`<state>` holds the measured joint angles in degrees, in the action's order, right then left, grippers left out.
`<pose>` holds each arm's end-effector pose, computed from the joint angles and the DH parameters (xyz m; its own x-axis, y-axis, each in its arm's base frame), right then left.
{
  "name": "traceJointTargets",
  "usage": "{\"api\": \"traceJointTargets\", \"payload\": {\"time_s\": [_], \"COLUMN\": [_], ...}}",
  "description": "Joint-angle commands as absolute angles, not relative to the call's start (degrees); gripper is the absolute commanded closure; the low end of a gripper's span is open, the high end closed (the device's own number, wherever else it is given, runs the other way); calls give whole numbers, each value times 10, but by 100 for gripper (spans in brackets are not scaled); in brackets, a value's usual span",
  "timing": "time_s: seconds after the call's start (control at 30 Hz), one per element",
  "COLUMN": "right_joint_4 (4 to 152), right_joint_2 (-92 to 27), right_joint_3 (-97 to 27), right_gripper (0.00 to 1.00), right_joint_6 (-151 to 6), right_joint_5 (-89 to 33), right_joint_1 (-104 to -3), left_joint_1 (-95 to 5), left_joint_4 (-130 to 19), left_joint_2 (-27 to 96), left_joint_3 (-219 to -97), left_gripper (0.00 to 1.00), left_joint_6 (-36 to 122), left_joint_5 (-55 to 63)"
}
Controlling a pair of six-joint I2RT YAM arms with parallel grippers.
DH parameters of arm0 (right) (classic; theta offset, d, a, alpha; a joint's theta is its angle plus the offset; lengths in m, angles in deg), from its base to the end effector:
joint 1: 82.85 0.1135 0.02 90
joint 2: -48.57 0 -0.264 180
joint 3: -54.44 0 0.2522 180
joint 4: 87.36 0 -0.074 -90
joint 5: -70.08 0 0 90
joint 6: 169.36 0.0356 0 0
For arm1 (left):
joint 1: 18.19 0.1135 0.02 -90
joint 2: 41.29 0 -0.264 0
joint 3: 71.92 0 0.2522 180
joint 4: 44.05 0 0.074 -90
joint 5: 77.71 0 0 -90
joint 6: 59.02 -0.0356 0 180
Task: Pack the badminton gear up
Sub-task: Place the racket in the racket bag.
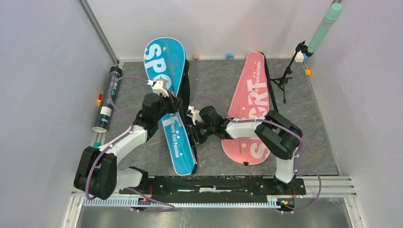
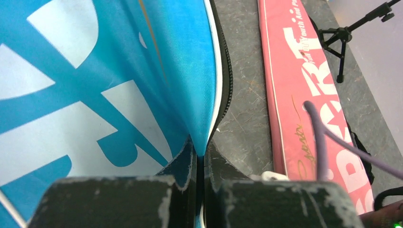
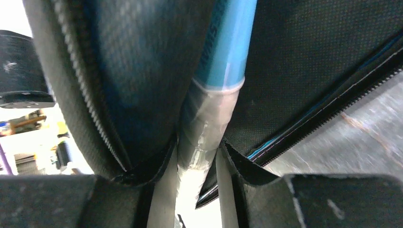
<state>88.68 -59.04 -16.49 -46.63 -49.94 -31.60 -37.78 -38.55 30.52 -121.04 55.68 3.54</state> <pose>0.2250 0.3088 0.1462 -0.8365 -0.2944 -0.4622 -0.5475 0.4815 0.6844 0.2569 -0.0972 0.2348 -0.4486 -0.2787 -0.8491 0.3091 0.8431 -0.4400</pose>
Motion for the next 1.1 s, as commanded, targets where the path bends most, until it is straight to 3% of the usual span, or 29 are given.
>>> {"api": "traceJointTargets", "payload": {"time_s": [0.0,0.27,0.4,0.67,0.83,1.07], "right_joint_4": [1160,1214,1132,1039,1006,1040], "right_joint_2": [-608,-545,-481,-393,-337,-367], "right_joint_3": [-191,-103,-62,-3,26,20], "right_gripper": [97,59,48,36,30,29], "right_joint_6": [-434,-464,-541,-608,-638,-557], "right_joint_5": [-434,-573,-566,-497,-390,-326], "right_joint_1": [-353,-352,-349,-349,-352,-359], "left_joint_1": [-435,-434,-433,-433,-432,-432], "left_joint_4": [-428,-425,-437,-430,-424,-398], "left_joint_2": [292,309,308,280,247,192], "left_joint_3": [-1176,-1193,-1219,-1224,-1202,-1160], "left_gripper": [98,98,98,98,98,98], "left_joint_6": [617,636,643,635,633,639], "left_joint_5": [-53,41,90,94,78,31]}}
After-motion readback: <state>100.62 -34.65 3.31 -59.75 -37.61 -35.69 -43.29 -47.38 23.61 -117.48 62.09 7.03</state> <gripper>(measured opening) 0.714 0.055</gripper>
